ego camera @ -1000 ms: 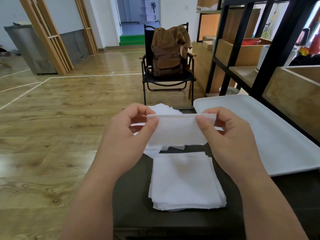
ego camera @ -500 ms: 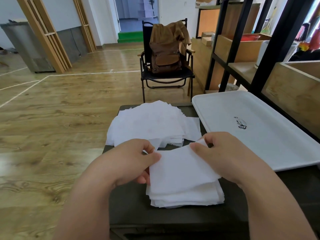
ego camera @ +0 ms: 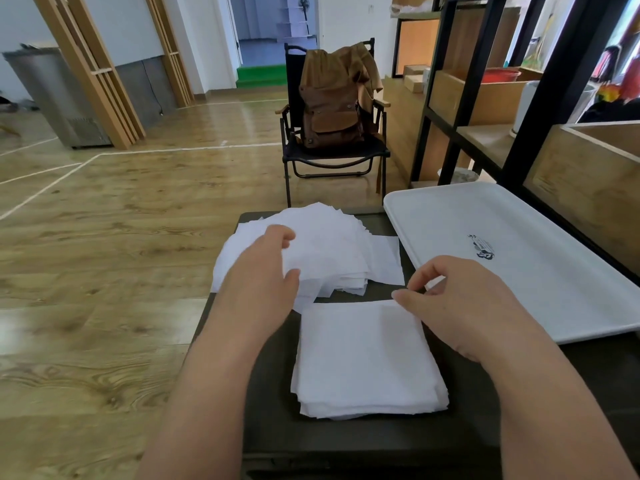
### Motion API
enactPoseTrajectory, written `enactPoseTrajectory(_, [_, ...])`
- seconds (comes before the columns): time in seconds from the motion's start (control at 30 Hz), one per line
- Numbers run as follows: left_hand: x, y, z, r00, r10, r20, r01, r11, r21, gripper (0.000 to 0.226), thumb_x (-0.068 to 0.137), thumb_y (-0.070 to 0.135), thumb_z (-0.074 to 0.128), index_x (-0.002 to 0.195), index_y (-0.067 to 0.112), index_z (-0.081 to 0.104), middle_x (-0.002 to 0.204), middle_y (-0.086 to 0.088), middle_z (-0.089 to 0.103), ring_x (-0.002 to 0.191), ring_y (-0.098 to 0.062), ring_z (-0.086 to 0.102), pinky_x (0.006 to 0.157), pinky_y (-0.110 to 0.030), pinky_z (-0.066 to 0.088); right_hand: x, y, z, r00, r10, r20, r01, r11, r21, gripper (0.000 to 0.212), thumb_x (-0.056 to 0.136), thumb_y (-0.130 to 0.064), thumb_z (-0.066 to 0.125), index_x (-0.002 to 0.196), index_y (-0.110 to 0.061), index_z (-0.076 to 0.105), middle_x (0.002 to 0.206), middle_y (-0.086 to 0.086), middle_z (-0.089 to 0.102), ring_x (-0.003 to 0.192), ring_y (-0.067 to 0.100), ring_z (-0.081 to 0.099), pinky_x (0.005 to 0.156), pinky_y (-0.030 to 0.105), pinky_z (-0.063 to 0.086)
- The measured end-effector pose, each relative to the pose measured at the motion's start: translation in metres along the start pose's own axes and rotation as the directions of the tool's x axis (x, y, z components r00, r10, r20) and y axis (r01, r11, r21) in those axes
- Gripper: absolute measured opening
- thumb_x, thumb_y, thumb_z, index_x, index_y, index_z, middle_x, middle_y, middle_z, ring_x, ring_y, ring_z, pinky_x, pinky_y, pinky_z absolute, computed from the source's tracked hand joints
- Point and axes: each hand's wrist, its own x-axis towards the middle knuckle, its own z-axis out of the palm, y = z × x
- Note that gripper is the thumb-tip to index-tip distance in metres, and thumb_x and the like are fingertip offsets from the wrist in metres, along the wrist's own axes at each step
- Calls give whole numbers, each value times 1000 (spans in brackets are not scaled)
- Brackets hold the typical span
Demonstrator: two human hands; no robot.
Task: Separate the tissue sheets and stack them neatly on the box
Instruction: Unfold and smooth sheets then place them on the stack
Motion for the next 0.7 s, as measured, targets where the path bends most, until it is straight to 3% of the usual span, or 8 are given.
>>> enactPoseTrajectory(0.07, [7, -5, 12, 990, 37, 134, -50, 995, 90, 60, 97, 21, 56, 149, 34, 30, 146, 8, 42, 127, -7, 31, 95, -16, 24, 0, 0, 1, 1000, -19, 2, 19, 998, 53, 18, 82, -47, 69, 79, -33, 57, 76, -16, 58, 70, 1, 52, 53, 17, 31])
enactPoseTrajectory(0.13, [10, -11, 19, 969, 15, 246, -31, 998, 60, 60, 99, 21, 52, 152, 36, 28, 151, 6, 39, 134, -15, 37, 105, -23, 27, -1, 0, 1, 999, -28, 16, 27, 996, 86, 18, 82, -47, 68, 79, -32, 59, 74, -13, 60, 69, 2, 55, 51, 17, 33])
enactPoseTrajectory(0.23, [13, -16, 24, 983, 62, 172, -70, 997, 38, 46, 100, 22, 51, 145, 30, 46, 146, 6, 49, 132, -16, 45, 109, -26, 30, -1, 0, 0, 999, -33, 14, 31, 993, 111, 17, 83, -47, 67, 79, -32, 59, 73, -12, 61, 66, 2, 55, 39, 11, 33])
enactPoseTrajectory(0.33, [15, -16, 24, 990, 94, 109, -100, 994, 44, 37, 103, 28, 46, 138, 27, 56, 142, 7, 55, 131, -15, 47, 108, -27, 33, 0, -1, 0, 999, -36, 14, 34, 993, 116, 17, 84, -47, 65, 80, -32, 59, 74, -12, 60, 67, 1, 55, 41, 12, 32])
enactPoseTrajectory(0.53, [12, -14, 20, 984, 162, 79, -167, 984, 58, 31, 104, 33, 41, 106, 22, 70, 99, 6, 68, 99, -17, 59, 87, -33, 45, -1, -2, 1, 998, -53, 24, 49, 990, 135, 16, 85, -47, 64, 80, -33, 59, 75, -12, 61, 70, 2, 55, 53, 18, 33])
enactPoseTrajectory(0.63, [10, -11, 19, 986, 155, -53, -153, 987, 38, 33, 102, 29, 43, 78, 20, 64, 76, 5, 64, 76, -14, 57, 66, -23, 42, -1, -3, 1, 998, -63, 8, 62, 987, 146, 16, 85, -47, 63, 80, -33, 59, 75, -12, 61, 70, 2, 56, 54, 19, 34])
enactPoseTrajectory(0.7, [7, -4, 14, 977, 114, -180, -125, 991, -53, 33, 101, 26, 47, 74, 14, 61, 65, 3, 58, 65, -10, 49, 58, -20, 37, -2, -3, 1, 997, -71, -10, 71, 981, 179, 15, 85, -46, 64, 79, -33, 60, 74, -11, 62, 68, 2, 56, 54, 20, 35])
